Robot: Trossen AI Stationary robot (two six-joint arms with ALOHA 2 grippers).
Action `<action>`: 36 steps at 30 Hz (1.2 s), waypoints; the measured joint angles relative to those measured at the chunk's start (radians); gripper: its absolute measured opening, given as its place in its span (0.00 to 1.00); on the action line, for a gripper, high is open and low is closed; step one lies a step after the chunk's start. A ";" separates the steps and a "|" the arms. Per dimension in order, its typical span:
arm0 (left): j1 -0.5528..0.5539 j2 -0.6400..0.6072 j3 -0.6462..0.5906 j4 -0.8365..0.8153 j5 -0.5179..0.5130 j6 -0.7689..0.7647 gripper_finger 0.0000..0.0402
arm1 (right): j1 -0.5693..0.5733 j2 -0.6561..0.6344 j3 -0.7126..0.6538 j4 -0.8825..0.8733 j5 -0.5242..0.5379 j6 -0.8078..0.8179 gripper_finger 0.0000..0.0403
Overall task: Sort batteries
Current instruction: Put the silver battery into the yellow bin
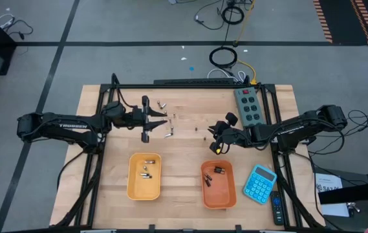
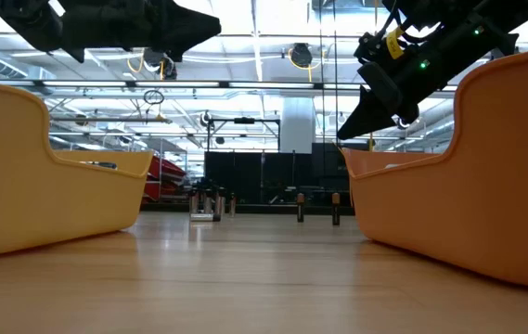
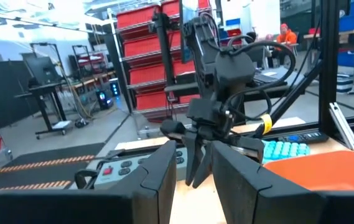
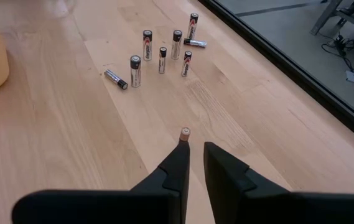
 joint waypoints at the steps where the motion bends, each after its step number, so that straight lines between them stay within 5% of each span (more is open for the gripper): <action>1: 0.000 0.000 0.000 0.000 0.000 0.000 0.28 | 0.000 0.000 0.000 0.000 0.000 0.000 0.10; 22: 0.000 0.000 0.000 -0.071 0.000 -0.007 0.28 | 0.000 0.000 0.000 0.000 0.000 0.000 0.10; 36: 0.000 0.000 0.001 -0.117 0.001 -0.160 0.28 | 0.000 0.000 0.000 0.000 0.000 0.000 0.10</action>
